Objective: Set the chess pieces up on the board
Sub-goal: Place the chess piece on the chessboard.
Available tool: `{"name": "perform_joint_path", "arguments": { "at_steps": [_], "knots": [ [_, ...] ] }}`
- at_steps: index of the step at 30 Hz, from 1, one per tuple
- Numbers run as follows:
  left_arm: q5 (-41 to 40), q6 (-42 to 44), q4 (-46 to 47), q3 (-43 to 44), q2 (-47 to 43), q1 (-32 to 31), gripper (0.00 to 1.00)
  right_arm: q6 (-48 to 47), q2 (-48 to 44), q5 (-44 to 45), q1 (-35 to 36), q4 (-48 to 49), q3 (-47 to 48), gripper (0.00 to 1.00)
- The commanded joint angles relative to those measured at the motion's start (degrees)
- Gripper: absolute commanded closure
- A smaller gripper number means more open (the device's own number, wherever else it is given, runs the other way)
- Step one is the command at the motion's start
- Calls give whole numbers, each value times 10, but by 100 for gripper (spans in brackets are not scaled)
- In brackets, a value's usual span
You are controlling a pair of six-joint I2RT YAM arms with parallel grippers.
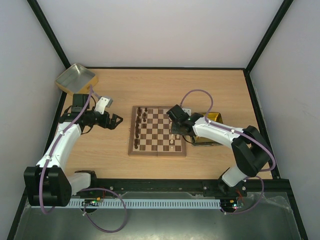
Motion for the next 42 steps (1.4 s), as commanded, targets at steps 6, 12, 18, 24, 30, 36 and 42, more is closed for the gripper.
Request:
{"name": "perform_joint_path", "arguments": {
  "at_steps": [6,12,18,24,30,36,42],
  "knots": [
    [3,7,-5,-6,0,-2,1,9,10,4,4,15,-7,91],
    [3,8,-6,-6,-1,-2,1,8,14,2,5,16,-6,91],
    [3,7,-6,-6,-2,-2,1,10,14,1,5,15,-6,89],
    [4,7,-6,-6,-2,-2,1,11,13,1,5,12,-2,79],
    [4,7,-6,-6,-2,-2,1,9,13,-2,5,10,0,68],
    [4,8,-6,-6,-3,-2,1,10,-4,6,6,5,1,56],
    [3,7,-7,-6,-3,-2,1,13,-53,61,5,-37,24,56]
  ]
}}
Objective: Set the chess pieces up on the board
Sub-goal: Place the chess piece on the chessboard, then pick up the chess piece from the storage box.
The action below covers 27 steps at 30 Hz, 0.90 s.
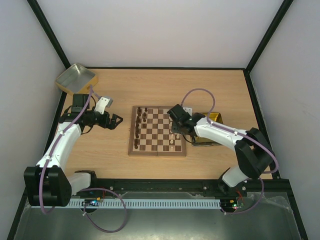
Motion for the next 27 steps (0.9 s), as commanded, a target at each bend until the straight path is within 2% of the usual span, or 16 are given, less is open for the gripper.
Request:
{"name": "perform_joint_path", "arguments": {
  "at_steps": [1,6,9,12,19,27],
  "knots": [
    [3,7,-6,-5,-4,-2,1,3,-57,66,2,-61,30,57],
    [3,7,-7,-4,-3,-2,1,-6,-117,89,-40,-112,22,58],
    [4,7,-7,-4,-2,-2,1,-24,-147,61,-98,-111,-9,58],
    [3,7,-8,-4,-3,-2,1,-39,-152,38,-127,-101,-38,59],
    [-1,6,-7,-4,-4,-2,1,-51,-141,-6,-144,-47,-96,68],
    [-1,5,-6,-5,0,-2,1,-56,-128,-11,-147,-22,-120,74]
  ]
}}
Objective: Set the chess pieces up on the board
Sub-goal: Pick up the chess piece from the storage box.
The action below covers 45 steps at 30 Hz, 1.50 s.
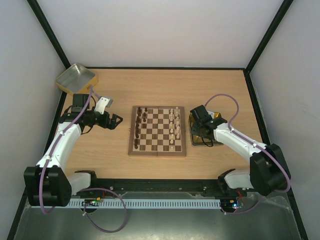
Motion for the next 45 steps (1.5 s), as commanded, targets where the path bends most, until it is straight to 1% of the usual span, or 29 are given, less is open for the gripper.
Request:
{"name": "perform_joint_path", "arguments": {
  "at_steps": [1,11,20,29,31,34,45],
  "knots": [
    [3,5,-5,-5,1,-2,1,-10,12,-1,-6,27,-17,74],
    [2,5,-5,-5,3,-2,1,-12,40,-8,-17,49,-23,75],
    [3,6,-6,-5,3,-2,1,-11,52,-8,-21,62,-32,83],
    [5,6,-6,-4,4,-2,1,-11,59,-10,-22,65,-38,85],
    [5,6,-6,-4,4,-2,1,-12,61,-9,-22,65,-37,88],
    [5,6,-7,-5,4,-2,1,-10,64,-1,-23,63,-35,97],
    [6,6,-8,-5,8,-2,1,-8,39,30,-23,9,2,98]
  ]
}}
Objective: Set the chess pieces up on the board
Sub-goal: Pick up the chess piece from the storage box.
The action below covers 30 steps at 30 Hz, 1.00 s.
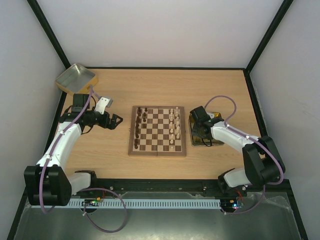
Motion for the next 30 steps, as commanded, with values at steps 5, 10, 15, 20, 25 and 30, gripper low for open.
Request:
{"name": "perform_joint_path", "arguments": {
  "at_steps": [5,10,15,20,25,30],
  "knots": [
    [6,6,-8,-5,5,-2,1,-2,-40,33,-2,-61,37,98],
    [6,5,-7,-4,7,-2,1,3,-72,28,4,-92,52,98],
    [4,4,-8,-5,7,-2,1,33,-109,37,51,-115,55,98],
    [3,3,-7,-5,6,-2,1,53,-125,45,85,-135,65,98],
    [1,3,-7,-5,2,-2,1,74,-142,33,114,-147,73,98],
    [0,3,-7,-5,3,-2,1,109,-144,24,174,-139,54,98]
  ]
}}
